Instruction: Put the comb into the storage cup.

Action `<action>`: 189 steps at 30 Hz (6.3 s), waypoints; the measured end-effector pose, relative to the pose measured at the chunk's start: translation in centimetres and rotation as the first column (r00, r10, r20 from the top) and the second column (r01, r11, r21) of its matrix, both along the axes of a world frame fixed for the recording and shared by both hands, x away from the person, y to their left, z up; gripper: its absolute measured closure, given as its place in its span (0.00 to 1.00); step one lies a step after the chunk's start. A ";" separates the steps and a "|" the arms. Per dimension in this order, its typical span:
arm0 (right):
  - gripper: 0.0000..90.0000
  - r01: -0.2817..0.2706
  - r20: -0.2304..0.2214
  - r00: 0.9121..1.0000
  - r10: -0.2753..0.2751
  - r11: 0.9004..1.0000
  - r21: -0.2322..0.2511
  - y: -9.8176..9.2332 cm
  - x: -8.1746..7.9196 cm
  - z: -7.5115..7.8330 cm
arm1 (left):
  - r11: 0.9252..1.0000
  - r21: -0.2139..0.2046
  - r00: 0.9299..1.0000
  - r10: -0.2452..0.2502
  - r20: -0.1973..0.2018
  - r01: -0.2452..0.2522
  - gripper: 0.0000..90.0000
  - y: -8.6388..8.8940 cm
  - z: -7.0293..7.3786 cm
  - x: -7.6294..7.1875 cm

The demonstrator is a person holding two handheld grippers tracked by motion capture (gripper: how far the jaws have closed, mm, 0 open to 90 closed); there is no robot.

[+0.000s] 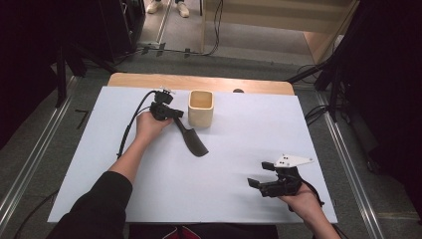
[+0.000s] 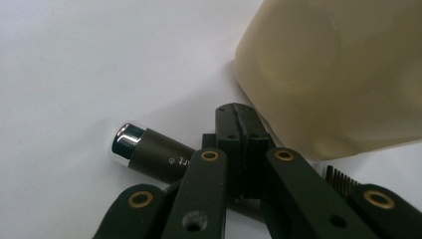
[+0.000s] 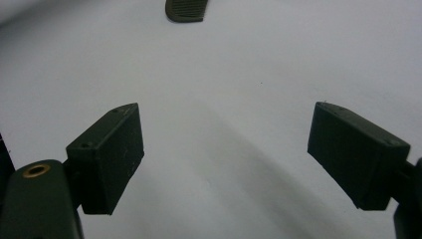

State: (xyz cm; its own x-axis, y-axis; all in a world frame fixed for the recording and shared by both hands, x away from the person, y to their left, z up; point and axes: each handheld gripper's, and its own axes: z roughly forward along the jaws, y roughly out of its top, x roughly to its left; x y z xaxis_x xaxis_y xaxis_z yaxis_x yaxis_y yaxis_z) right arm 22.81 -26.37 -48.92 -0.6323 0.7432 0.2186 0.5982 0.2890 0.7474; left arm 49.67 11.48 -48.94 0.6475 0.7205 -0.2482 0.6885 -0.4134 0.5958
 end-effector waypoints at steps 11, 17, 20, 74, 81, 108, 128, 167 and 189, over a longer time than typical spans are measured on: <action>0.14 0.001 -0.001 1.000 -0.001 1.000 -0.001 0.0 0.0 0.0 | 0.999 0.037 0.999 -0.040 -0.005 0.040 1.00 -0.1 0.0 -0.9; 0.14 -0.001 -0.001 1.000 0.001 1.000 -0.005 0.0 0.0 0.0 | 0.997 0.040 0.998 -0.065 -0.004 0.065 1.00 0.2 0.1 -1.5; 0.14 -0.001 0.000 1.000 0.001 1.000 -0.005 0.0 0.0 0.0 | 0.996 0.044 0.997 -0.073 -0.004 0.073 1.00 0.2 0.1 -1.8; 0.14 -0.026 0.003 1.000 0.026 1.000 -0.006 0.6 0.3 0.0 | 0.986 0.052 0.985 -0.157 -0.076 0.161 1.00 4.2 0.0 -8.7; 0.14 -0.026 0.002 1.000 0.026 1.000 -0.005 0.6 0.3 0.0 | 0.984 0.047 0.982 -0.169 -0.085 0.173 1.00 4.3 0.0 -9.8; 0.14 -0.036 0.004 0.999 0.036 0.999 -0.009 0.9 0.6 0.0 | 0.982 -0.011 0.975 -0.187 -0.122 0.187 1.00 3.6 -0.2 -11.5; 0.14 -0.038 0.009 0.999 0.038 0.999 -0.010 0.9 0.5 0.0 | 0.978 -0.158 0.990 -0.138 -0.014 0.134 0.59 5.4 3.0 -14.1; 0.14 -0.038 0.018 0.999 0.038 0.999 -0.016 1.0 1.1 0.1 | 0.971 -0.157 0.978 -0.163 0.132 0.183 0.31 8.1 3.5 -21.3; 0.14 -0.034 0.011 0.999 0.034 0.999 -0.021 1.0 1.1 0.0 | 0.968 -0.188 0.978 -0.137 0.155 0.165 0.29 8.7 4.3 -21.5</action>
State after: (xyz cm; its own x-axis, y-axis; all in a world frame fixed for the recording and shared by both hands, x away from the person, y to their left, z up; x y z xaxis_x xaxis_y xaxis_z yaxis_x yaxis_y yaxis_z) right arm 23.93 -25.39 -48.95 -0.6598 0.7254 0.1960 0.5789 0.3244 0.7481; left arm 28.15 20.16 -44.59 0.7833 0.5571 -0.2760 0.5315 -0.3699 0.7620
